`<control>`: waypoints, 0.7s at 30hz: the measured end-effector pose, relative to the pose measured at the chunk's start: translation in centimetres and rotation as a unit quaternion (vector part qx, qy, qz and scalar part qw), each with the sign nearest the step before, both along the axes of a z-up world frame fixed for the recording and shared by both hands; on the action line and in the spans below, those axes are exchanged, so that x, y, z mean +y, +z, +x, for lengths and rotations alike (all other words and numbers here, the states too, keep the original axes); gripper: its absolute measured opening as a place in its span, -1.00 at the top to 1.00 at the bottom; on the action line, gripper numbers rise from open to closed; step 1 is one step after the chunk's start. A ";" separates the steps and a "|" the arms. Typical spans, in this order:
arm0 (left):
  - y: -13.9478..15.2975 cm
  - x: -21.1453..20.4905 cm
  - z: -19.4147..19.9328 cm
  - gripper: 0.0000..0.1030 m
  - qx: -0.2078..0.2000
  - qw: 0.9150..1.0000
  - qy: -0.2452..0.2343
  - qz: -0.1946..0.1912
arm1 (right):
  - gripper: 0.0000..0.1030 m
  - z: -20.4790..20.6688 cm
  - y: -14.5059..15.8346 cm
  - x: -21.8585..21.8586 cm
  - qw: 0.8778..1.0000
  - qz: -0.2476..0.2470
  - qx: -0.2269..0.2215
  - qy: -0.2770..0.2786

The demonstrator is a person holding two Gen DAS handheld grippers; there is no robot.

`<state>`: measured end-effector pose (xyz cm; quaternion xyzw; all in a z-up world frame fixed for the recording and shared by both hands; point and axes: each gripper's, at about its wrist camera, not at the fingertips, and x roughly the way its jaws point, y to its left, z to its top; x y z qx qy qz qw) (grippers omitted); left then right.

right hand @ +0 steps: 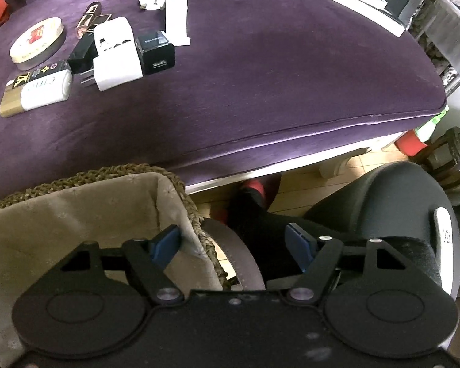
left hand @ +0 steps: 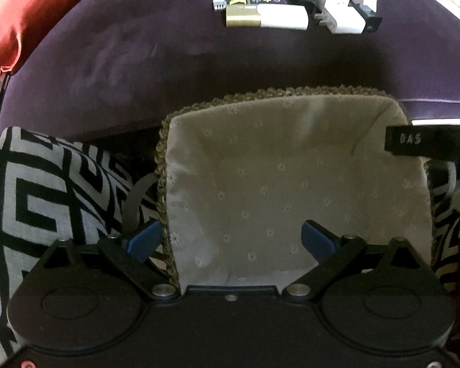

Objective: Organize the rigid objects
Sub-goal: 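Move both tools forward over the items on the purple chaise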

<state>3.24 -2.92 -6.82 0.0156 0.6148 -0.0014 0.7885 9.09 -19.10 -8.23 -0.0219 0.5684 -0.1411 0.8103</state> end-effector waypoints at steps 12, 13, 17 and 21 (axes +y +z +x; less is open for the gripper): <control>5.9 1.6 1.5 -0.88 -0.128 0.991 -0.030 0.004 | -0.63 -2.4 5.4 -1.1 0.988 0.064 -0.132 0.041; 6.2 1.8 2.5 -0.88 -0.129 0.991 -0.033 -0.001 | -0.63 -2.3 5.8 -1.1 0.986 0.071 -0.141 0.047; 6.0 2.3 5.6 -0.87 -0.141 0.989 -0.053 0.003 | -0.59 -1.4 6.7 -1.2 0.981 0.085 -0.161 0.073; 5.1 2.7 7.5 -0.86 -0.144 0.987 -0.070 -0.009 | -0.44 0.2 6.8 -0.9 0.975 0.079 -0.174 0.117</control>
